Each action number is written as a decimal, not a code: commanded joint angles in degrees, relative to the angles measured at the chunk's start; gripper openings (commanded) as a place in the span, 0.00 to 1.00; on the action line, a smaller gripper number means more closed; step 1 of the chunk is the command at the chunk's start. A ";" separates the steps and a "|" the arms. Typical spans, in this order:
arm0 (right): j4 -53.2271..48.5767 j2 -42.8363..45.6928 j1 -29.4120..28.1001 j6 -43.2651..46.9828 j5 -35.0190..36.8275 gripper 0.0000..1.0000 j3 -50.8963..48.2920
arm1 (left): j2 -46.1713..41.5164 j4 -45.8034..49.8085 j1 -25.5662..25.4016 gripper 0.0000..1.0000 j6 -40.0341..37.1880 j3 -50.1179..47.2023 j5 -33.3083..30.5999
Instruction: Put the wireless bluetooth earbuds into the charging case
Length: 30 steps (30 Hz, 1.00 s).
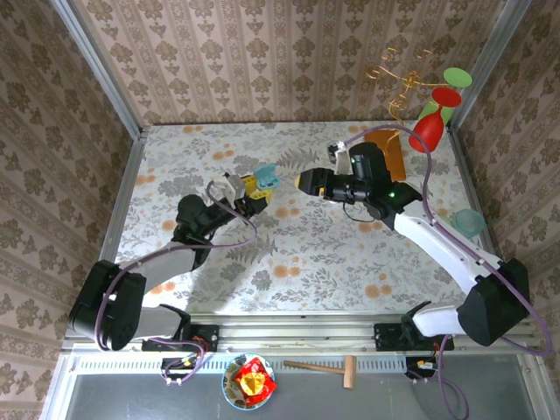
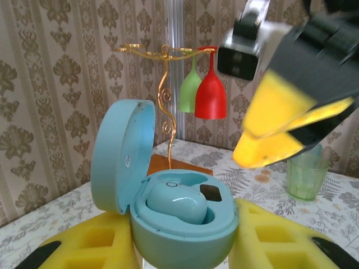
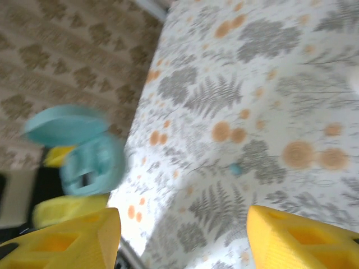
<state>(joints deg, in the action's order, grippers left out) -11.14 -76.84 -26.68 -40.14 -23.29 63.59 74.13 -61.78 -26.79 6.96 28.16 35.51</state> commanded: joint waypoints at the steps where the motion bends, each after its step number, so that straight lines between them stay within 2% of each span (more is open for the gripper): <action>1: 1.81 -1.82 0.31 -1.79 6.47 0.61 -1.64 | -3.28 -1.73 0.24 0.29 1.13 -0.14 -0.09; 9: -1.21 -17.22 -2.50 2.67 5.93 0.61 3.73 | -9.00 5.01 -0.80 0.29 -1.51 0.64 -0.35; 20: -12.63 -38.53 -10.13 15.08 9.44 0.48 22.40 | -13.41 10.14 -2.38 0.29 -2.43 1.63 0.09; 30: -22.00 -51.25 -15.00 19.71 11.66 0.47 39.33 | -13.83 11.88 -3.01 0.29 -3.54 1.80 -0.44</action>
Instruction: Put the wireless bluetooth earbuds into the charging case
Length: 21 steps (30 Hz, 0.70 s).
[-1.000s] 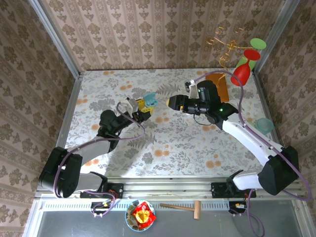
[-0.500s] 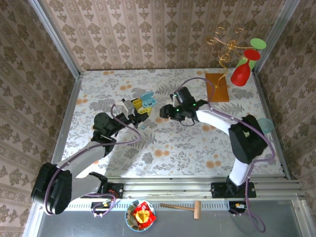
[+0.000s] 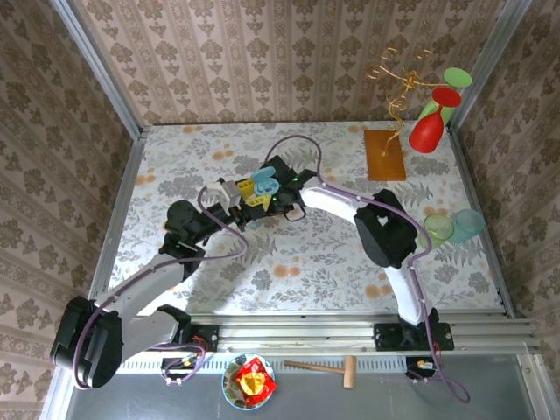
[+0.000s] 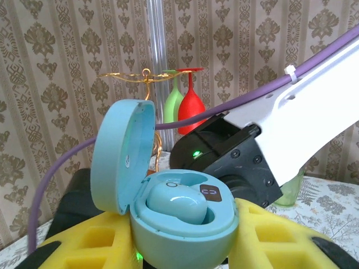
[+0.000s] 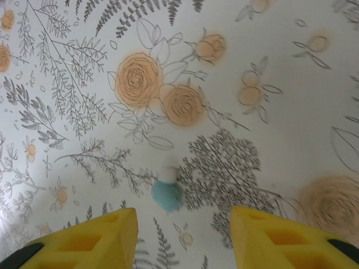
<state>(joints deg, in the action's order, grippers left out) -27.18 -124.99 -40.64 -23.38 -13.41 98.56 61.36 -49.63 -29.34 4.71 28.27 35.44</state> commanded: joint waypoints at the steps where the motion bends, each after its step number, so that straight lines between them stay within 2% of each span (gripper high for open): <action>1: -6.87 -4.13 -1.25 3.45 2.01 0.47 5.82 | -1.10 -0.21 -0.45 0.29 -1.37 1.64 -0.37; 13: -18.88 -15.17 -3.85 6.89 4.68 0.39 21.06 | -2.56 1.81 -0.45 0.29 -2.67 1.09 -1.16; 21: -22.70 -16.87 -5.38 8.83 7.38 0.34 23.68 | -3.35 2.16 -0.42 0.29 -2.77 1.08 -1.34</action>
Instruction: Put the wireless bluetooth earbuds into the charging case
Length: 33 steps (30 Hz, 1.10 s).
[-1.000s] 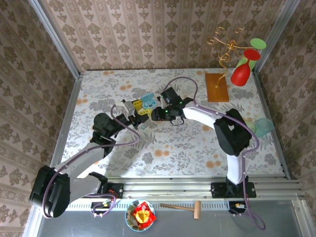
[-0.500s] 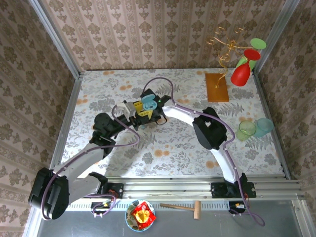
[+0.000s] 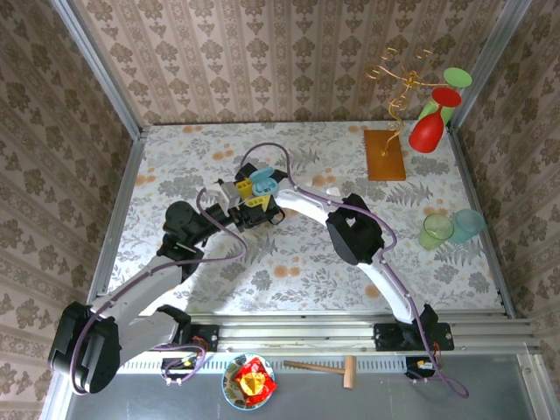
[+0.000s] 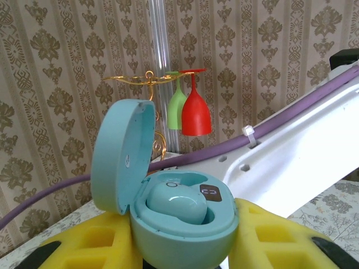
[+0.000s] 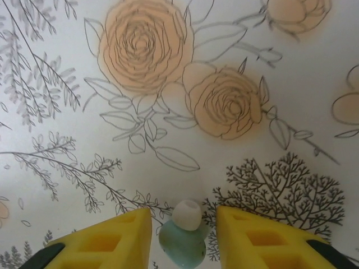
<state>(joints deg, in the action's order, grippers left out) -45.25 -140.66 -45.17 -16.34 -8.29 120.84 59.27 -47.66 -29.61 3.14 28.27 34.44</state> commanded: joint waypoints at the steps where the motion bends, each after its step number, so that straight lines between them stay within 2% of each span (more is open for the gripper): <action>1: -4.92 -1.20 -0.88 1.98 2.84 0.32 1.35 | -1.32 0.24 -0.16 0.29 -1.24 1.14 -0.32; 8: -5.69 -0.44 -0.96 2.54 4.22 0.25 0.64 | -1.34 0.46 -0.19 0.29 -1.39 1.00 -0.43; 14: -3.29 4.08 -0.61 2.85 5.55 0.24 -4.27 | -1.41 0.29 -0.19 0.29 -1.33 1.11 -0.43; 21: 3.45 14.83 1.43 1.90 3.40 0.22 -20.17 | -1.83 0.20 -0.19 0.29 -1.03 1.50 -0.32; 27: 6.05 23.84 3.54 1.27 4.50 0.22 -35.99 | -1.87 -0.01 -0.19 0.29 -0.41 2.05 0.01; 33: 7.79 29.17 4.29 1.14 5.46 0.24 -45.51 | -0.86 0.01 -0.23 0.29 -0.58 3.08 0.52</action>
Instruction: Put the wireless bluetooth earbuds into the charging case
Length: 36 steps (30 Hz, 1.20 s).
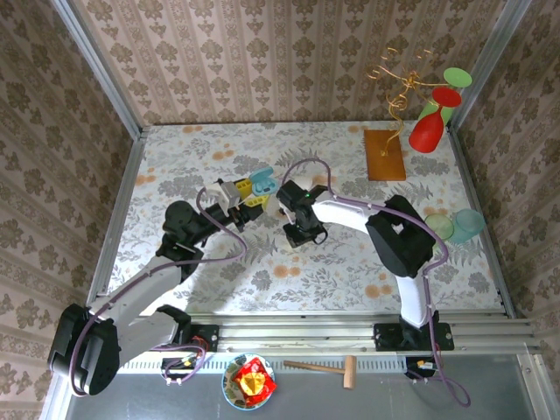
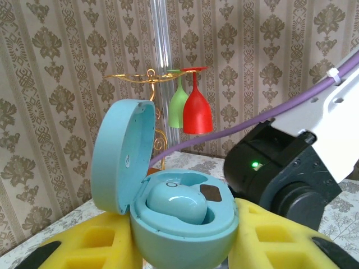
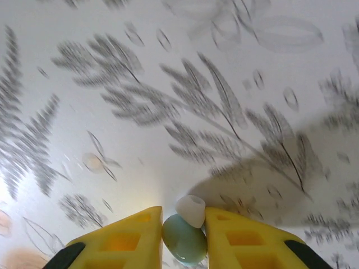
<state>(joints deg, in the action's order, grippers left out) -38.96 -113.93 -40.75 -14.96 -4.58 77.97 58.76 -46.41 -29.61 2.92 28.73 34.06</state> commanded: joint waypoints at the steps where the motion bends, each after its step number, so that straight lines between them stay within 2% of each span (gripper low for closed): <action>1: 1.59 2.57 -0.07 -0.40 2.21 0.24 -3.14 | -0.12 -1.18 -0.28 0.29 -0.31 2.71 0.98; 6: 3.48 5.32 -0.03 -2.94 4.96 0.40 -4.92 | 0.48 -0.81 -0.28 0.29 -0.19 3.38 1.36; 10: 6.89 9.86 -0.03 -7.03 5.35 0.44 -8.31 | 0.05 0.26 -0.27 0.29 -0.55 3.69 1.18; 17: 17.90 16.32 -0.47 -18.96 -4.51 0.43 -17.96 | 0.04 0.54 -0.32 0.29 -0.85 3.87 1.00; 22: 27.58 15.22 -0.64 -25.31 -10.51 0.41 -22.38 | 0.86 -0.46 -0.45 0.29 -0.59 3.62 1.18; 36: 20.72 13.16 0.25 -21.30 -1.16 0.42 -19.76 | -0.30 0.53 -0.89 0.29 -0.84 3.17 0.63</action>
<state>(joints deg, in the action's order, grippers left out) -15.27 -99.44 -40.86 -37.69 -9.41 56.21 59.29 -45.30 -30.30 2.92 30.52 34.46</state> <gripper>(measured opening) 0.419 0.351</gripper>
